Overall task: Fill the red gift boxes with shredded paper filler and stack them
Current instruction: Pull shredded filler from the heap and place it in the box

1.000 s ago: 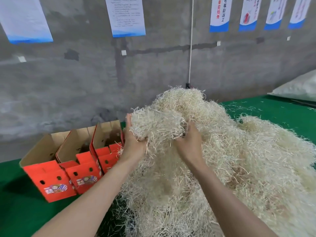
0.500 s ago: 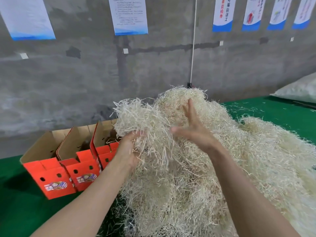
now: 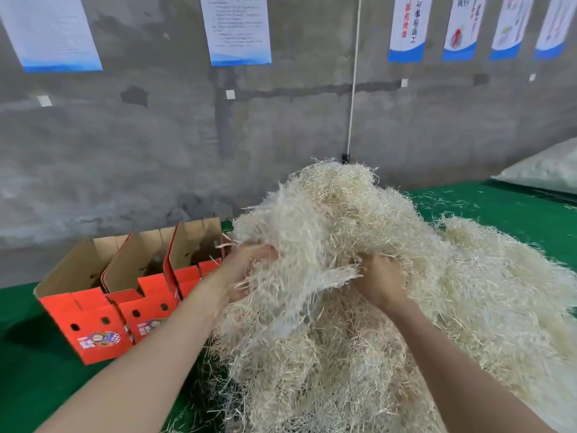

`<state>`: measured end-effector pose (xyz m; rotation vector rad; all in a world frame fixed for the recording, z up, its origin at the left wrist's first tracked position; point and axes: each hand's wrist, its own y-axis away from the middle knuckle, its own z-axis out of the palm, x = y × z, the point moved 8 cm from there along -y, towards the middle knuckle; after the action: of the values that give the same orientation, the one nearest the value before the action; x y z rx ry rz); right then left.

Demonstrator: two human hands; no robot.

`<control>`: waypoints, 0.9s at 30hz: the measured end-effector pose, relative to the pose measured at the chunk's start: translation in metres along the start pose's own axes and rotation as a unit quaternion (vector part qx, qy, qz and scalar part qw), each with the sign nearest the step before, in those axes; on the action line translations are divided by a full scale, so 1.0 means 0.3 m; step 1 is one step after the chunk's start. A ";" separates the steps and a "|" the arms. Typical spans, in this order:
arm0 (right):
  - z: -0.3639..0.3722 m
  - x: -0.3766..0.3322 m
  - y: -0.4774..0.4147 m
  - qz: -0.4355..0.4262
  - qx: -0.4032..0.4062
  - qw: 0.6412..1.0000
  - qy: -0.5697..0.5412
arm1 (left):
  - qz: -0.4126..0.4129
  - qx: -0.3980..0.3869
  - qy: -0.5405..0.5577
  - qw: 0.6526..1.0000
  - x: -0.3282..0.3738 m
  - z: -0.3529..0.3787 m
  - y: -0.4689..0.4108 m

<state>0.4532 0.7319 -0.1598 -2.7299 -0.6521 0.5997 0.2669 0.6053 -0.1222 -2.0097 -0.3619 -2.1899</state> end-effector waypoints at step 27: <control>-0.148 -0.276 0.036 -0.071 -0.096 0.943 -0.310 | 0.299 0.211 -0.184 0.912 0.202 -0.030 0.047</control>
<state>0.4100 0.6757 -0.0972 -2.6116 -1.0846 1.4507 0.2564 0.5926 -0.0615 -1.9316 -0.1956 -1.2495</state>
